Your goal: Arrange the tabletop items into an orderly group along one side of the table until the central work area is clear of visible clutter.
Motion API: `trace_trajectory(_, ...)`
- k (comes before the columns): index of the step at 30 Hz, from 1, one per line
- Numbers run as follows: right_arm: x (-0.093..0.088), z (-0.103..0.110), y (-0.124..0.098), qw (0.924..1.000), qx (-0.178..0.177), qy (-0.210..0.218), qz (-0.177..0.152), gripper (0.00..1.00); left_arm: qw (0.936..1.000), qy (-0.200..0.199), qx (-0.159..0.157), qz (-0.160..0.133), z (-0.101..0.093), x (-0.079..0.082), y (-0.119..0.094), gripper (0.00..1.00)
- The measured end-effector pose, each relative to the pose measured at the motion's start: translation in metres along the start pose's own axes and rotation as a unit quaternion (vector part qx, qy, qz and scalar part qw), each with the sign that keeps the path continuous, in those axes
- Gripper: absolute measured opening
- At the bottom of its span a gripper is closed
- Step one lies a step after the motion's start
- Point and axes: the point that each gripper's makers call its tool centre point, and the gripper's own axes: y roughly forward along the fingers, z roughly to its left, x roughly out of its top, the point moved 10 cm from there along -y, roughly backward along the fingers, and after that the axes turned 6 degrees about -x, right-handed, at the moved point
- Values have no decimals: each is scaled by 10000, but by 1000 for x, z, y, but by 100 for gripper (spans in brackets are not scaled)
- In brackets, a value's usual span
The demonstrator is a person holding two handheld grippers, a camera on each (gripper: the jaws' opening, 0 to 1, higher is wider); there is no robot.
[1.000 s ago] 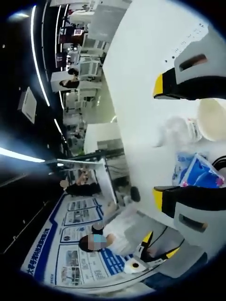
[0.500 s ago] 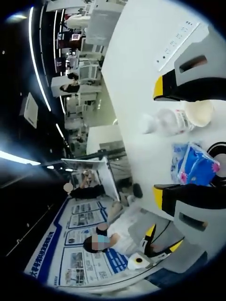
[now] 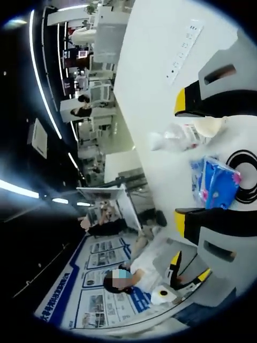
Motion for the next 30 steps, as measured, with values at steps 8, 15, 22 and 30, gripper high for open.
trace_trajectory(8, -17, 5, -15, 9993, -213, 321, 4, 67, 10000, -30, -37, -4, 0, 0, 0, 71)
trace_trajectory(15, -17, 4, -15, 9986, -284, 443, -46, 66, 9996, -185, -138, -187, 0, 2, -1, 71)
trace_trajectory(22, -25, 10, -12, 9977, -353, 582, -75, 65, 9994, -269, -161, -109, 1, 2, 0, 72)
trace_trajectory(30, -44, 15, -12, 9961, -626, 610, 149, 59, 9941, -1015, -294, -240, 8, 8, 4, 66)
